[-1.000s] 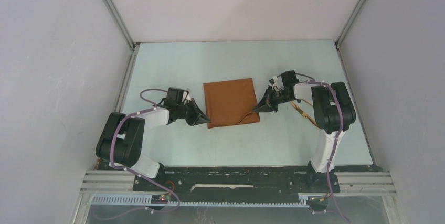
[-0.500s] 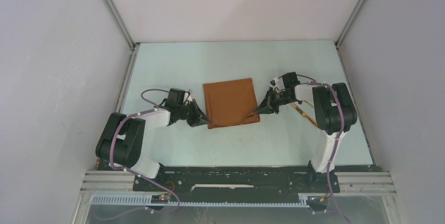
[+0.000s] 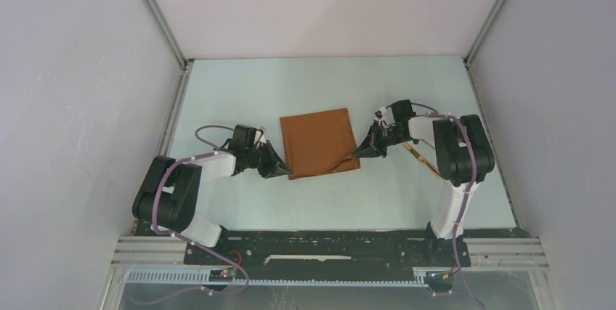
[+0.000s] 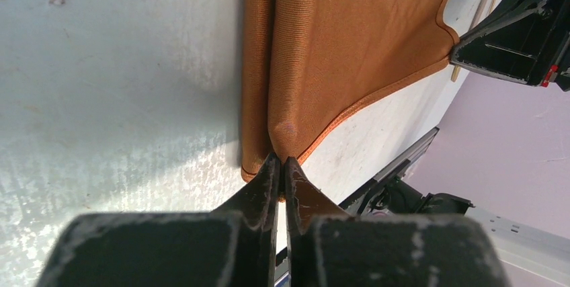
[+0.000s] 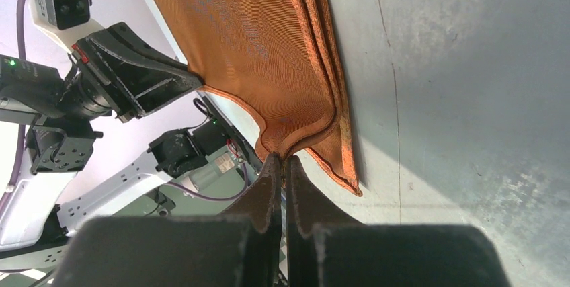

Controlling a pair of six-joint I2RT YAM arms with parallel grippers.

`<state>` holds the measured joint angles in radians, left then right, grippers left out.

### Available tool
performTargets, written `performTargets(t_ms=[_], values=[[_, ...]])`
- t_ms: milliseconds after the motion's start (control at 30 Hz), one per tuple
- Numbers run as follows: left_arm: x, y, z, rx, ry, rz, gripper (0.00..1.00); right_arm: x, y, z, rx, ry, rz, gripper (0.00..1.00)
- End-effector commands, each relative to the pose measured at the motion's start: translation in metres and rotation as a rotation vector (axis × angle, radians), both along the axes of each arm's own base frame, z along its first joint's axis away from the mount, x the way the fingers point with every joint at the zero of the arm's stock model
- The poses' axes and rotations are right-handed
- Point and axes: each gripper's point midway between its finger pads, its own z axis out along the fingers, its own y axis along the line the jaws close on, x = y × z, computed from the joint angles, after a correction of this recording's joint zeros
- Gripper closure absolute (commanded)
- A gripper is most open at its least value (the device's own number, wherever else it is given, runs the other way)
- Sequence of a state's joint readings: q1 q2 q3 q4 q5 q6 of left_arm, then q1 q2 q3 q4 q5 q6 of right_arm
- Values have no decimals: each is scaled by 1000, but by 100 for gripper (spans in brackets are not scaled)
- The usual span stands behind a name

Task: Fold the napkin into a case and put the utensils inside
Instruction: Smooth out the square-folded napkin at the center of the board.

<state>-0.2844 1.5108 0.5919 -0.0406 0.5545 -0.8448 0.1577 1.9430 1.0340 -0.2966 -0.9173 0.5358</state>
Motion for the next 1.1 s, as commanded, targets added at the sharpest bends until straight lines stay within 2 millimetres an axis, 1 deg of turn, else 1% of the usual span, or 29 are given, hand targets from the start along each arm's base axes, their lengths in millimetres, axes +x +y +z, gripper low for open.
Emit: performTargets(t_ms=[0, 100, 233, 333, 500, 633, 667, 733, 767, 867, 900, 1000, 1067], values=[[-5, -6, 12, -30, -38, -38, 94, 0, -3, 5, -14, -39, 8, 100], [-5, -10, 20, -44, -53, -41, 94, 1, -3, 6, -13, -45, 4, 100], [-7, -13, 22, -51, -55, -48, 94, 1, -4, 6, -14, -47, 1, 100], [-11, -15, 17, -45, -44, -54, 94, 1, -4, 6, -10, -44, -3, 100], [-23, -17, 4, -41, -1, -68, 93, 1, -6, 8, -6, -49, -8, 100], [-24, -18, 0, -45, -9, -73, 89, 0, -11, 7, -21, -46, -16, 100], [-25, -17, 0, -46, -10, -74, 87, 0, -12, 7, -28, -46, -16, 99], [-29, -16, 0, -49, -11, -82, 82, -3, -16, 6, -57, -54, -11, 91], [-31, -16, 1, -51, -14, -87, 77, -4, -19, 6, -83, -59, -10, 88], [-39, -14, 7, -53, -31, -103, 55, -8, -33, 2, -186, -81, -10, 72], [-43, -11, 9, -44, -28, -109, 51, -10, -36, 2, -215, -88, -4, 68], [-51, -6, 19, -22, -46, -130, 43, -19, -49, 2, -339, -109, 10, 60], [-57, -3, 28, -7, -54, -145, 41, -21, -51, 9, -402, -163, 30, 55]])
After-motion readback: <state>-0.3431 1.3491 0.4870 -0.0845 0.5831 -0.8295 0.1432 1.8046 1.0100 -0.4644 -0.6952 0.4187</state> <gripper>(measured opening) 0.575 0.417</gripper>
